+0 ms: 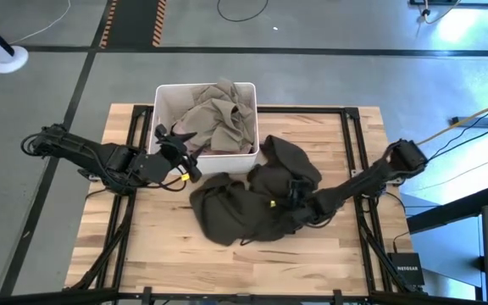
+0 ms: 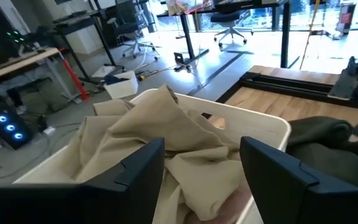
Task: Sort clothes
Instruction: Put the gray jacket into the white laundry bin
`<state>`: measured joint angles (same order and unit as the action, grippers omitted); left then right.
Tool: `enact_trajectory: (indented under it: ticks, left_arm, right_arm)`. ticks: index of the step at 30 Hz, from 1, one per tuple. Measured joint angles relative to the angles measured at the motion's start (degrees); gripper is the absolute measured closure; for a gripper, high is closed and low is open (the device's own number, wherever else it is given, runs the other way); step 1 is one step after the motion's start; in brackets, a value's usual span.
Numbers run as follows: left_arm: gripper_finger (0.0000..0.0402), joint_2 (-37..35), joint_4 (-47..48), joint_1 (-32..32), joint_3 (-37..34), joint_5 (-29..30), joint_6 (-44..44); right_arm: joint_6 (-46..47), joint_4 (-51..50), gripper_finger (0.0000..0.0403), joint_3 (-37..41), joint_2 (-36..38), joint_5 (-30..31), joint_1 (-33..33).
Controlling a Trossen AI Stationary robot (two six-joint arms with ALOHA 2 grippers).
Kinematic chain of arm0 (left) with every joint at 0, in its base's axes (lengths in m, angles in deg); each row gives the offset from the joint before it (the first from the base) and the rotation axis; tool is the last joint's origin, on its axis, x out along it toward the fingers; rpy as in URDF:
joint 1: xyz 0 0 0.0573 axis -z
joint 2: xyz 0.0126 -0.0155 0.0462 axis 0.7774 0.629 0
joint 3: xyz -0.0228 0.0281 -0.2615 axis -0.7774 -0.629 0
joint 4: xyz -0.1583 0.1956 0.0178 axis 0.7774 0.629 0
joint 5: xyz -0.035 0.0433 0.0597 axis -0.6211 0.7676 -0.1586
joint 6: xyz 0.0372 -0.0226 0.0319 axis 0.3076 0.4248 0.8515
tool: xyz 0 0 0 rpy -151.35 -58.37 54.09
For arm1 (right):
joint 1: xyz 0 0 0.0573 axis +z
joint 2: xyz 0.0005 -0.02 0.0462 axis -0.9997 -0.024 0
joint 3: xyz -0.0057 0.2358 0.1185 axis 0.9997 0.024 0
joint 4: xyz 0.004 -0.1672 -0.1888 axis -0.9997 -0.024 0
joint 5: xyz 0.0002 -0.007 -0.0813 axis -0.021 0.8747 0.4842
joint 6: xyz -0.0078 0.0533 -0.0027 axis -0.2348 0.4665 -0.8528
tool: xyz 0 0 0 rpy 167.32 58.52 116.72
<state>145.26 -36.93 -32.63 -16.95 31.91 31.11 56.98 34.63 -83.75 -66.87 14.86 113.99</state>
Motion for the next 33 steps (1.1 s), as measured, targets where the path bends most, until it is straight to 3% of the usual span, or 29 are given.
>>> enact_trajectory:
  ticks: [11, 33]
  left_arm:
    - [0.0196, 0.0, 0.4, -0.9, 0.0, -4.6, -1.9]
    - [0.0196, 0.0, 0.5, -0.9, 0.0, -5.8, -0.8]
  right_arm:
    - [1.8, -2.9, 0.0356, -0.2, 10.8, 4.8, 2.7]
    - [1.9, -2.6, 0.0356, -0.4, 11.2, 4.2, 2.7]
